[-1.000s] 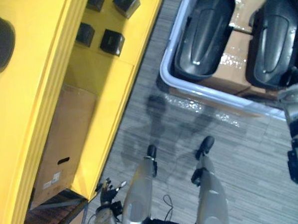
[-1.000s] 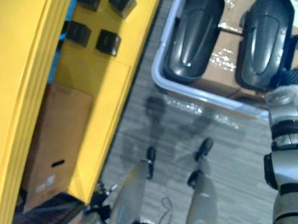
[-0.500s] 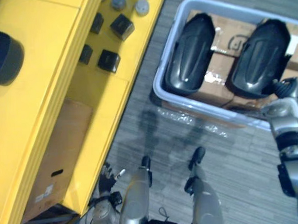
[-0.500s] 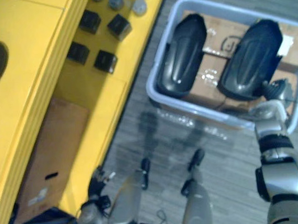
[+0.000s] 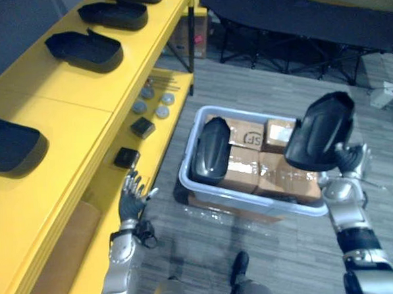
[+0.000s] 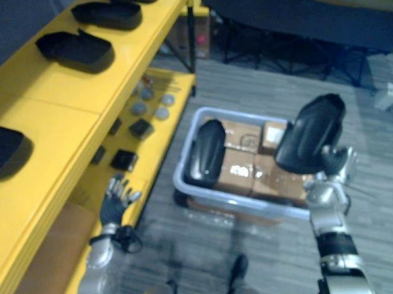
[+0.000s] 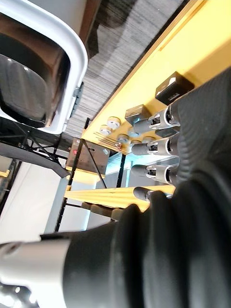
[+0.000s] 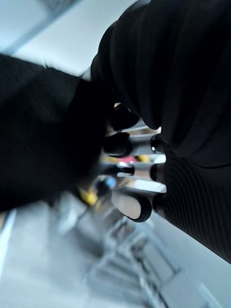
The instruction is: Walk over and take plastic housings, then place them on the shelf
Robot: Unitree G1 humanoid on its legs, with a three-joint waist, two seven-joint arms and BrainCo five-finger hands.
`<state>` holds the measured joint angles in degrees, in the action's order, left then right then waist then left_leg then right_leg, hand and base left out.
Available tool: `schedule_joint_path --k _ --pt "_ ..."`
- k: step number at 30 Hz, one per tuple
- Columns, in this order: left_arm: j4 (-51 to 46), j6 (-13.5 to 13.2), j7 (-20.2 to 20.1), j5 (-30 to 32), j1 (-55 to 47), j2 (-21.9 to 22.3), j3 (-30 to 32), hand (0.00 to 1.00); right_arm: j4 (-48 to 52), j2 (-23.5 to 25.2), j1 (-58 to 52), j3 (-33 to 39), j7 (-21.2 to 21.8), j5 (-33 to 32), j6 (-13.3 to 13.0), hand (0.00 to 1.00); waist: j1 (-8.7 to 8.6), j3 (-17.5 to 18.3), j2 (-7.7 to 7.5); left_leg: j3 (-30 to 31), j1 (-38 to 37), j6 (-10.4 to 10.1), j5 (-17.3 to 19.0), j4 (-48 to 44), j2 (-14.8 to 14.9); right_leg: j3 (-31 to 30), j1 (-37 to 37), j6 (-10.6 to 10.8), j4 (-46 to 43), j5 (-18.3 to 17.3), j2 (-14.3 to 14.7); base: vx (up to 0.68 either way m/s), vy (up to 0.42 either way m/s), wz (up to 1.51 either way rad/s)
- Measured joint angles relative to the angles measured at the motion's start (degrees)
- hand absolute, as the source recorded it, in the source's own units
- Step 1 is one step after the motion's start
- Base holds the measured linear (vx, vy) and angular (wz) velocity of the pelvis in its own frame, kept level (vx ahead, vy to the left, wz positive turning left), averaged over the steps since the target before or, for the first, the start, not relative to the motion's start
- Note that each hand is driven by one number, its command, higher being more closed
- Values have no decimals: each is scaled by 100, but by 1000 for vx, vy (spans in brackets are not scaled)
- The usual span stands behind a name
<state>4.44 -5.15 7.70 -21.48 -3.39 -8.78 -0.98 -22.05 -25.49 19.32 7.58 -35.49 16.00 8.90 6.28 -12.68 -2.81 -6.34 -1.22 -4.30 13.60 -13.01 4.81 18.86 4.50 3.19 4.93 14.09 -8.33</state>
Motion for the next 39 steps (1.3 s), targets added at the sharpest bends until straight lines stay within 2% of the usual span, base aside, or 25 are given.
schedule_joint_path --k 1,3,5,7,10,13,17,20,25,31,35,39 --pt "0 136 0 -2 0 0 32 0 207 45 -74 16 37 123 -96 100 -1 40 -14 -56 -75 -14 -19 59 1 -2 -21 4 22 -19 6 -21 -52 -19" --pt "-3 444 -45 18 44 -23 74 0 590 150 -183 12 84 429 -450 100 -91 236 -11 -95 -138 -20 -19 61 27 -8 -54 -4 27 -101 33 -9 -52 -15" --pt "-15 637 -187 205 172 -64 77 0 702 149 -250 12 133 594 -718 100 -98 372 -8 -175 -177 -26 -16 62 53 -17 -67 -44 27 -146 56 -18 -15 -13" --pt "-90 953 -385 422 496 -311 21 0 828 146 -284 -34 203 823 -1199 100 -137 487 -27 -219 -215 -61 -29 69 65 -18 -70 -59 28 -148 68 -37 -15 -12" --pt "-81 1245 -638 380 921 -622 -43 0 870 146 -284 -275 258 959 -1664 100 -250 554 -51 -244 -281 -110 -73 155 68 -9 -81 -70 29 -150 75 -41 -24 -8" --pt "167 1359 -769 346 1324 -713 -215 0 871 146 -285 -462 421 984 -1894 100 -339 567 -46 -276 -287 -113 -75 157 76 2 -72 -85 29 -141 72 -10 -5 -5" --pt "288 1358 -786 333 1483 -700 -398 0 845 146 -315 -576 481 1072 -1922 100 -401 568 -45 -305 -301 -115 -75 186 98 3 -50 -131 29 -108 76 23 8 -4" --pt "334 1460 -783 286 1498 -704 -420 0 754 146 -320 -608 442 1193 -2090 100 -401 569 -42 -330 -374 -120 -79 263 100 -11 -57 -98 30 -79 88 49 15 -6" --pt "515 1757 -850 169 1527 -701 -425 0 773 134 -317 -735 324 1571 -2875 100 -417 572 -45 -320 -377 -116 -81 288 44 4 -53 -52 31 2 55 36 20 0" --pt "731 1940 -878 157 1533 -697 -445 0 896 133 -316 -965 50 1864 -3621 100 -415 601 -91 -276 -312 -54 -82 227 -95 3 -35 0 33 73 -75 -24 10 3" --pt "871 2074 -849 92 1538 -698 -583 0 1104 134 -317 -1127 18 1918 -3885 100 -404 654 -167 -254 -181 -39 -70 97 -93 19 33 -76 33 -1 -81 -52 -24 1" --pt "959 2083 -785 -379 1538 -583 -834 0 1203 138 -326 -1261 9 2026 -4080 100 -418 654 -166 -248 -165 -51 -64 56 -63 71 25 -109 33 -63 -58 -17 -14 0"
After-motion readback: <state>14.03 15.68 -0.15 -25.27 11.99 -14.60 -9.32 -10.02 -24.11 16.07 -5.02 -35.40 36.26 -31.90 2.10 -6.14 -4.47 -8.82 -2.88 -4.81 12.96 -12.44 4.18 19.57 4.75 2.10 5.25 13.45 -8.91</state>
